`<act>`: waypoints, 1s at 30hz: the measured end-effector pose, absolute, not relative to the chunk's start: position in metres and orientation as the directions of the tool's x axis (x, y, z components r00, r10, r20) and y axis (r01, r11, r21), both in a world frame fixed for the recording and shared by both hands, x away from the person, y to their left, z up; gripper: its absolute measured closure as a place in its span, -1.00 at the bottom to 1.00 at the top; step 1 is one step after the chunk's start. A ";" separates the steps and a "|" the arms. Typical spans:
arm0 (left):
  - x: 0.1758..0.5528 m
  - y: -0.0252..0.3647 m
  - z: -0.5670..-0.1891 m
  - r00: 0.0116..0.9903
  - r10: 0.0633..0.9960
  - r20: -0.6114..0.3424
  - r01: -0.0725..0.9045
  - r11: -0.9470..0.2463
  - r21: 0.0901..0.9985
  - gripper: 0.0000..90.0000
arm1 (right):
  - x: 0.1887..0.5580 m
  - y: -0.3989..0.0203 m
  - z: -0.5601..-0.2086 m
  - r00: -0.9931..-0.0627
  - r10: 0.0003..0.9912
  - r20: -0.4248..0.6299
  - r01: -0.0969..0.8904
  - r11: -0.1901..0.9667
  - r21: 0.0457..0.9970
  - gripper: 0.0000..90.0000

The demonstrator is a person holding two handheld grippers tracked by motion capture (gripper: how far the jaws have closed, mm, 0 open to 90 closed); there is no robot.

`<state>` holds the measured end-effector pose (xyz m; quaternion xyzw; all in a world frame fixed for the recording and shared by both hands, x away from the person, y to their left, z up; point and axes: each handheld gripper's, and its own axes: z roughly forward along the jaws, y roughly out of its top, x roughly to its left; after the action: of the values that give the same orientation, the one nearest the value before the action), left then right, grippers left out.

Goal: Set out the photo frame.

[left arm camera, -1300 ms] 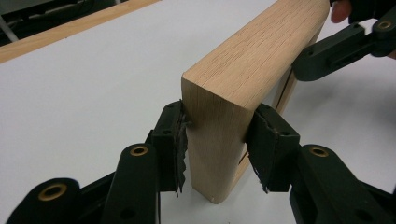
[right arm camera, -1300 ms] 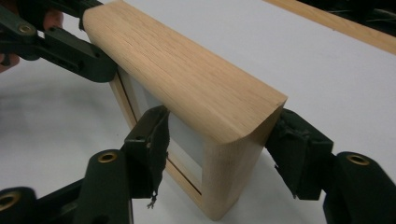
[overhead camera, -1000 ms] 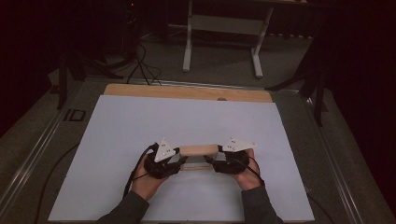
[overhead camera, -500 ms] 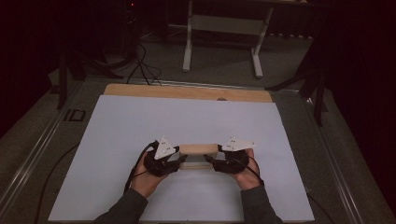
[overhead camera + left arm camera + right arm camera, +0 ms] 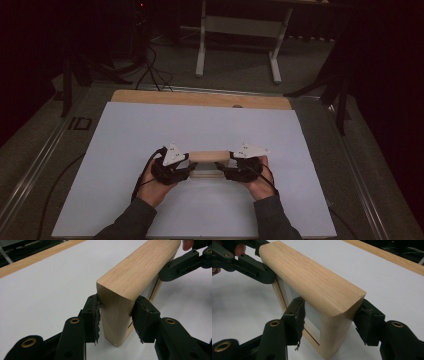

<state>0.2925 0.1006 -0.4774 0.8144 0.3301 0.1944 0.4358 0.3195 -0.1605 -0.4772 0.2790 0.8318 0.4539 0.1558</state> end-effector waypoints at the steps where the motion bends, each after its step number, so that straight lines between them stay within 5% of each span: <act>1: 0.293 0.101 -0.477 0.705 0.708 0.028 0.369 -0.401 0.838 0.30 | 0.321 -0.160 -0.477 -0.796 0.605 -0.008 0.320 0.433 0.843 -0.01; 30: 0.316 0.114 -0.474 0.666 0.745 0.040 0.391 -0.395 0.831 0.28 | 0.345 -0.139 -0.472 -0.783 0.622 -0.001 0.342 0.431 0.835 -0.02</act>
<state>0.3155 0.1136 -0.4735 0.8086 0.3512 0.2085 0.4235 0.3452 -0.1392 -0.4725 0.2900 0.8313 0.4476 0.1567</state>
